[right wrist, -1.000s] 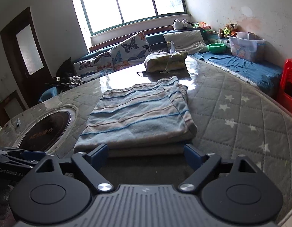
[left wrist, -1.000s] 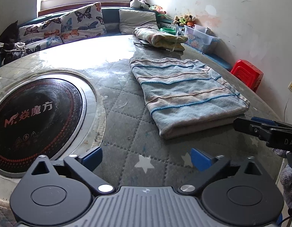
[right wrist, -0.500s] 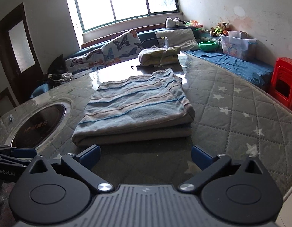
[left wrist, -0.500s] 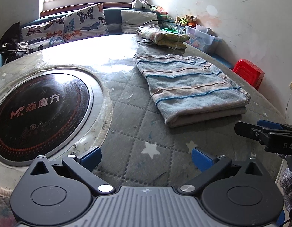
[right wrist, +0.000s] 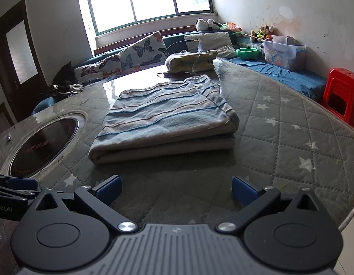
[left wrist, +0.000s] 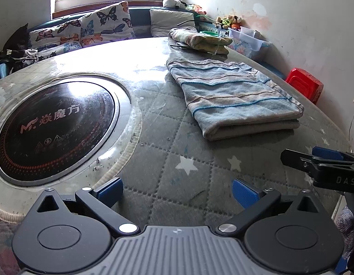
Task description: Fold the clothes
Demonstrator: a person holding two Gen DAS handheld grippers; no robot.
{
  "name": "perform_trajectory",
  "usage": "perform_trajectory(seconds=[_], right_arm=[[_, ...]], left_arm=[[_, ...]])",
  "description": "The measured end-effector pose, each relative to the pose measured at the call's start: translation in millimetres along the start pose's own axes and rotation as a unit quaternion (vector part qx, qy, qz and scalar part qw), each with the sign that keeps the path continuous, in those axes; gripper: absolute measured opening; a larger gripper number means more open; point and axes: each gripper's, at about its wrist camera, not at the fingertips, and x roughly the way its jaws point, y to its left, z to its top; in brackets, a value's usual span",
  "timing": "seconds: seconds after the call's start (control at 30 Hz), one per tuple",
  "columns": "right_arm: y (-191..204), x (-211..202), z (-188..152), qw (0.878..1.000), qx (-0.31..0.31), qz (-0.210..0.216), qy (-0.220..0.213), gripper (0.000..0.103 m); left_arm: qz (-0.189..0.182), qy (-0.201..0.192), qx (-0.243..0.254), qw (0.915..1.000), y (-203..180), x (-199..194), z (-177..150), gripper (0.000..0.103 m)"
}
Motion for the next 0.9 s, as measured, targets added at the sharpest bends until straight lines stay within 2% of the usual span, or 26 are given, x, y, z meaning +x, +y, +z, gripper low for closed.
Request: perform_trajectory(seconds=[0.9], right_arm=[[4, -15, -8, 1.000, 0.002, -0.007, -0.008, 0.103]], left_arm=[[0.006, 0.001, 0.028, 0.9996, -18, -10, -19, 0.103]])
